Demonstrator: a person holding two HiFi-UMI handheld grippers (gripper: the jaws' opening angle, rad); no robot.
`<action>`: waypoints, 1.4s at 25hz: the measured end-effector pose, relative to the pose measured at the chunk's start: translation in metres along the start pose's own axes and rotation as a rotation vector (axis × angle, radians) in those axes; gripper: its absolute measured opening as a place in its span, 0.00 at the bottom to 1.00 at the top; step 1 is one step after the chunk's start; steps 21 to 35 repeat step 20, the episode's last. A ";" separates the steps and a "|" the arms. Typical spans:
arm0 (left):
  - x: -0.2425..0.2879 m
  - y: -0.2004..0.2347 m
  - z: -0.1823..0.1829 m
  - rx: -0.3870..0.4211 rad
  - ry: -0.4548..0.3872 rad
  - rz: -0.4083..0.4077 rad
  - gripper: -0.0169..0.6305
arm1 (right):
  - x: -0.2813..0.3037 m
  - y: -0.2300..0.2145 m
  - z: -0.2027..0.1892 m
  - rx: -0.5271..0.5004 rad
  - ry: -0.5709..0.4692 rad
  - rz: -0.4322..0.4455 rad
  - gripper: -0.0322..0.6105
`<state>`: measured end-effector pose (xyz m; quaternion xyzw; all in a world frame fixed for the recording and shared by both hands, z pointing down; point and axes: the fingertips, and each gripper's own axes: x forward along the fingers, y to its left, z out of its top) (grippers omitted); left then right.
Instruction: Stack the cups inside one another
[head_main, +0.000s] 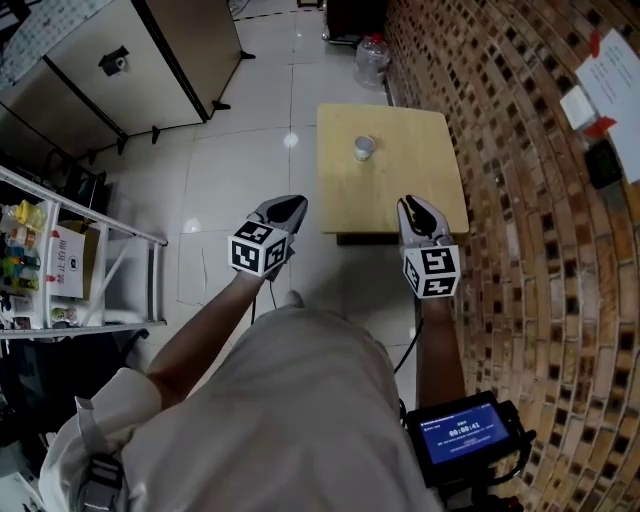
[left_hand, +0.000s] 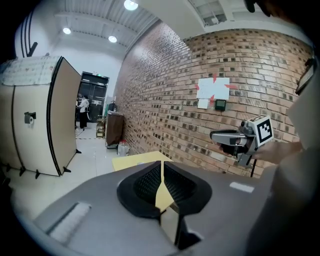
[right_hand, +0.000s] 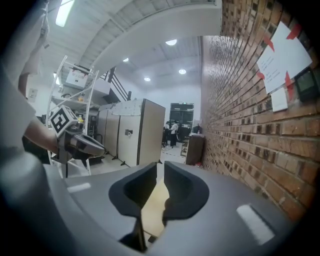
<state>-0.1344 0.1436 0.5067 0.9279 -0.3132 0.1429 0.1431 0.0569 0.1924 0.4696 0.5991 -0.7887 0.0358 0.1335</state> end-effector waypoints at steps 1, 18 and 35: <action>0.001 -0.006 -0.002 0.002 0.005 -0.003 0.08 | -0.006 -0.002 -0.004 0.006 0.004 -0.003 0.11; 0.012 -0.081 -0.034 0.023 0.067 -0.037 0.08 | -0.071 -0.025 -0.052 0.007 0.049 -0.036 0.10; 0.013 -0.089 -0.040 0.024 0.076 -0.043 0.08 | -0.076 -0.029 -0.057 0.004 0.059 -0.040 0.10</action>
